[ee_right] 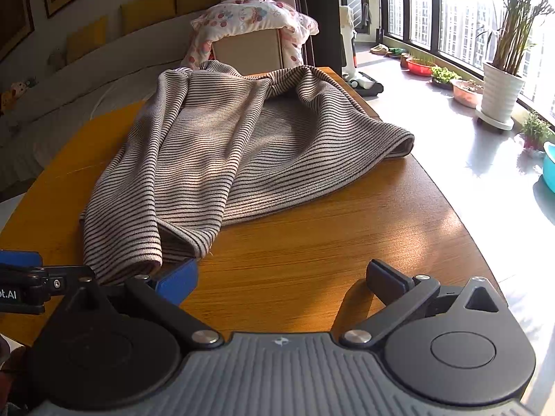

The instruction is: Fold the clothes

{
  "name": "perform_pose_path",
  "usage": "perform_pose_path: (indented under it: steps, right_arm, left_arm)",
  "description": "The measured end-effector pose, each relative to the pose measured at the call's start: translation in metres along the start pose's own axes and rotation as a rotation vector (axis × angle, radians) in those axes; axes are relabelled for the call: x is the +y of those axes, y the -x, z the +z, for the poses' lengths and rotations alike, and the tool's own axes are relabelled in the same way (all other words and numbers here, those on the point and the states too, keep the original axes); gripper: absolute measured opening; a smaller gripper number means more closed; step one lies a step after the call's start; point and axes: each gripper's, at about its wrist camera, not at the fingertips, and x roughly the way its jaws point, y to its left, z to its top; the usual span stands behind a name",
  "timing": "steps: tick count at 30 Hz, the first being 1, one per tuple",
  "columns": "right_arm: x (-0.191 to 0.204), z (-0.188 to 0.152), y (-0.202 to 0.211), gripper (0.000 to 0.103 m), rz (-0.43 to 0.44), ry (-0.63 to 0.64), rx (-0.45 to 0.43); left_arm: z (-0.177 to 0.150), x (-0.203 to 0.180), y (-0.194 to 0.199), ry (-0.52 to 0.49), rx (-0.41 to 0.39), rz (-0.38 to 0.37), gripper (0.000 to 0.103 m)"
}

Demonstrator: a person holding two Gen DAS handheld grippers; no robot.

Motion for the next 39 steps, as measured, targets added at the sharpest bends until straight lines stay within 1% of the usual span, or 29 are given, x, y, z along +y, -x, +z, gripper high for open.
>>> perform_pose_path:
  steps: [3, 6, 9, 13, 15, 18, 20, 23, 25, 27, 29, 30, 32, 34, 37, 39]
  right_arm:
    - [-0.001, 0.001, 0.000, 0.103, -0.001, 0.005, 0.001]
    - [-0.001, 0.005, 0.001, 0.103, -0.006, 0.026, -0.014]
    - [-0.004, 0.021, 0.003, 0.103, 0.002, 0.047, -0.056]
    - [-0.012, 0.052, -0.003, 0.103, 0.043, 0.028, -0.127]
    - [-0.019, 0.072, -0.017, 0.103, 0.091, -0.020, -0.141]
    - [-0.027, 0.099, -0.049, 0.103, 0.137, -0.086, -0.122]
    - [-0.029, 0.113, -0.070, 0.103, 0.160, -0.097, -0.115]
    - [-0.026, 0.129, -0.096, 0.103, 0.208, -0.089, -0.117]
    - [-0.025, 0.138, -0.114, 0.103, 0.233, -0.101, -0.112]
    - [-0.025, 0.141, -0.133, 0.103, 0.275, -0.125, -0.090]
    - [-0.024, 0.143, -0.150, 0.103, 0.338, -0.166, -0.056]
    - [-0.023, 0.141, -0.153, 0.103, 0.357, -0.184, -0.078]
    - [-0.016, 0.136, -0.155, 0.103, 0.349, -0.190, -0.117]
    - [-0.009, 0.132, -0.155, 0.103, 0.339, -0.182, -0.122]
    - [-0.004, 0.123, -0.149, 0.103, 0.383, -0.194, -0.109]
    - [0.002, 0.114, -0.141, 0.103, 0.411, -0.183, -0.102]
  left_arm:
    - [0.006, -0.001, 0.003, -0.014, -0.018, 0.010, 0.103]
    - [0.022, -0.001, 0.006, -0.040, -0.059, -0.013, 0.103]
    - [0.046, 0.000, 0.001, -0.033, -0.069, -0.060, 0.103]
    - [0.072, -0.006, -0.013, -0.053, -0.097, -0.081, 0.103]
    - [0.083, -0.008, -0.024, -0.055, -0.098, -0.105, 0.103]
    - [0.098, -0.009, -0.043, -0.041, -0.085, -0.147, 0.103]
    - [0.106, -0.008, -0.055, -0.030, -0.075, -0.178, 0.103]
    - [0.114, -0.002, -0.072, 0.001, -0.061, -0.274, 0.103]
    - [0.115, 0.006, -0.082, 0.033, -0.042, -0.320, 0.103]
    - [0.115, 0.013, -0.093, 0.065, -0.023, -0.364, 0.103]
    - [0.113, 0.020, -0.093, 0.073, -0.031, -0.399, 0.103]
    - [0.111, 0.024, -0.092, 0.076, -0.036, -0.416, 0.103]
    - [0.108, 0.033, -0.093, 0.080, -0.038, -0.451, 0.103]
    - [0.104, 0.042, -0.091, 0.082, -0.043, -0.458, 0.103]
    - [0.098, 0.050, -0.082, 0.080, -0.028, -0.458, 0.103]
    - [0.090, 0.055, -0.072, 0.073, 0.001, -0.459, 0.103]
